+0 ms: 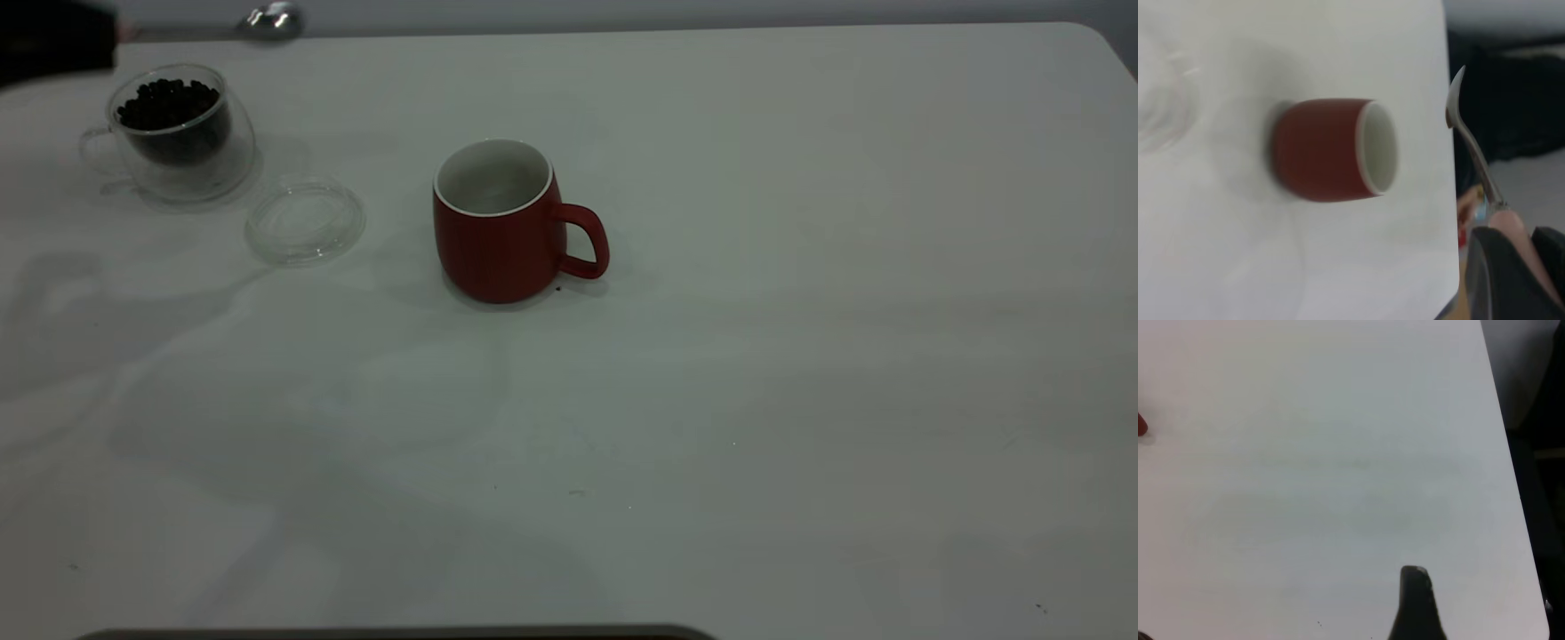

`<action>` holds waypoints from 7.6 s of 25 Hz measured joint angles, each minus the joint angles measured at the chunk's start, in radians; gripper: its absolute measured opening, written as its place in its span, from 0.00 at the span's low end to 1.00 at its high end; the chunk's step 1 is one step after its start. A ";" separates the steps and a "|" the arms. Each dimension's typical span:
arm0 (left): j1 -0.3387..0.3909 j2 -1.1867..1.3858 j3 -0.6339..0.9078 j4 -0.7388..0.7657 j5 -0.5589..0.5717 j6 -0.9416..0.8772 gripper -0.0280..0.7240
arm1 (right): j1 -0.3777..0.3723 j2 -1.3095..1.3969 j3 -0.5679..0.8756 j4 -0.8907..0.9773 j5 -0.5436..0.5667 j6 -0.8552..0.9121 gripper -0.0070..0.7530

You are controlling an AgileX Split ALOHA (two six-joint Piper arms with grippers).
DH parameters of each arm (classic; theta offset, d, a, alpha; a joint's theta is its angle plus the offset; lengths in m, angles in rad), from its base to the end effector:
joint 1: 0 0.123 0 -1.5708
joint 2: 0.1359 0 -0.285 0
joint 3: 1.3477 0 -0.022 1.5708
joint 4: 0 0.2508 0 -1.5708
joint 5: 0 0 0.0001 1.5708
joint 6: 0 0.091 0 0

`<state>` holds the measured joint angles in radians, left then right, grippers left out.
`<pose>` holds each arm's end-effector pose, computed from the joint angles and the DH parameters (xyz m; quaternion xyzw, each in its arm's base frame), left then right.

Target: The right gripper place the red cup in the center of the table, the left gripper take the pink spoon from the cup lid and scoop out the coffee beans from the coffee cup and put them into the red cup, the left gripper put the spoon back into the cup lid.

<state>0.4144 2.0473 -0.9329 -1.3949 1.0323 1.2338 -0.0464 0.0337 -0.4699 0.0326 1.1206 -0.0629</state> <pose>0.3283 0.0603 0.1060 -0.1193 0.8626 -0.4454 0.2082 0.0006 0.0026 0.2643 -0.0079 0.8837 -0.0093 0.4679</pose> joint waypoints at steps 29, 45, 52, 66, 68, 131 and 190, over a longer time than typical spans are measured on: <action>0.027 0.426 -0.093 -0.222 -0.103 0.175 0.19 | 0.000 0.000 0.000 0.000 0.000 0.000 0.78; -0.064 0.507 -0.200 -0.239 -0.120 0.100 0.19 | 0.000 0.000 0.000 0.000 0.000 0.000 0.78; -0.064 0.527 -0.201 -0.262 -0.102 0.104 0.19 | 0.000 0.000 0.000 0.000 0.000 0.000 0.78; -0.075 0.534 -0.201 -0.313 -0.103 0.127 0.19 | 0.000 0.000 0.000 0.000 0.000 0.000 0.78; -0.075 0.534 -0.201 -0.313 -0.103 0.128 0.19 | 0.000 0.000 0.000 0.000 0.000 0.000 0.78; 0.021 0.128 -0.200 0.008 -0.075 -0.140 0.57 | 0.000 0.000 0.000 0.000 0.000 0.000 0.78; -0.392 -1.763 0.440 1.408 0.069 -1.282 0.57 | 0.000 0.000 0.000 0.000 0.000 0.001 0.78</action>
<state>0.0219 0.2847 -0.4932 0.0129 1.1017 -0.0485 -0.0464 0.0337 -0.4699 0.0326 1.1206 -0.0619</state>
